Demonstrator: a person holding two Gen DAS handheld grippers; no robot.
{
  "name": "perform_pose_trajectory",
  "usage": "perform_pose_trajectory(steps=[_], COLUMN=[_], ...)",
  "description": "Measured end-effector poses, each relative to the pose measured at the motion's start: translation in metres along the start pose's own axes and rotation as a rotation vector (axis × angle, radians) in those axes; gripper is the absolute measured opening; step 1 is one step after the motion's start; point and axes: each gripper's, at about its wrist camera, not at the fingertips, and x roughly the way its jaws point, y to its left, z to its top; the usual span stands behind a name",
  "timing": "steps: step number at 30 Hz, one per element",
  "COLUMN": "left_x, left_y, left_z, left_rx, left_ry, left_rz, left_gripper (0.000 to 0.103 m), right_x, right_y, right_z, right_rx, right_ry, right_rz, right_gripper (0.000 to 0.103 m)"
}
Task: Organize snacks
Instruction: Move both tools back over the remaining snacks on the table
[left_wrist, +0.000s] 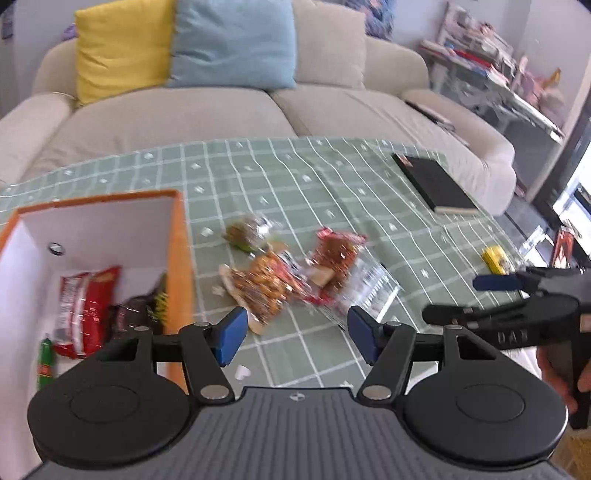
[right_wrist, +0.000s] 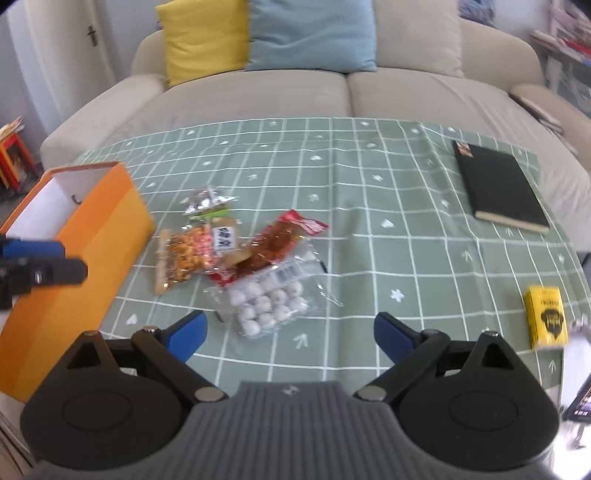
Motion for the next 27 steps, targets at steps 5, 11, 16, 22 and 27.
perform_pose_trajectory(steps=[5,11,16,22,27], left_x=[0.019,0.044,0.065,0.095,0.112], left_y=[-0.010,-0.009,-0.015,-0.019,-0.023], left_z=[-0.005,-0.003,0.007,0.014,0.029], left_rx=[0.073,0.092,0.217,0.379,0.476], left_ry=[0.043,0.088,0.083,0.178,0.204], left_rz=[0.028,0.062,0.119,0.194,0.195], left_gripper=[0.074,0.074,0.074,0.074,0.081], right_x=[0.016,0.032,0.049,0.075,0.096], right_y=[-0.014,-0.012,-0.012,-0.021,-0.023], right_z=[-0.004,0.003,0.012,0.017,0.021], right_rx=[0.045,0.062,0.123,0.234,0.334], right_ry=[0.029,0.027,0.060,0.151,0.209], right_rz=[-0.020,0.011,0.059,0.052,0.064], right_gripper=[0.090,0.086,0.089,0.092,0.092])
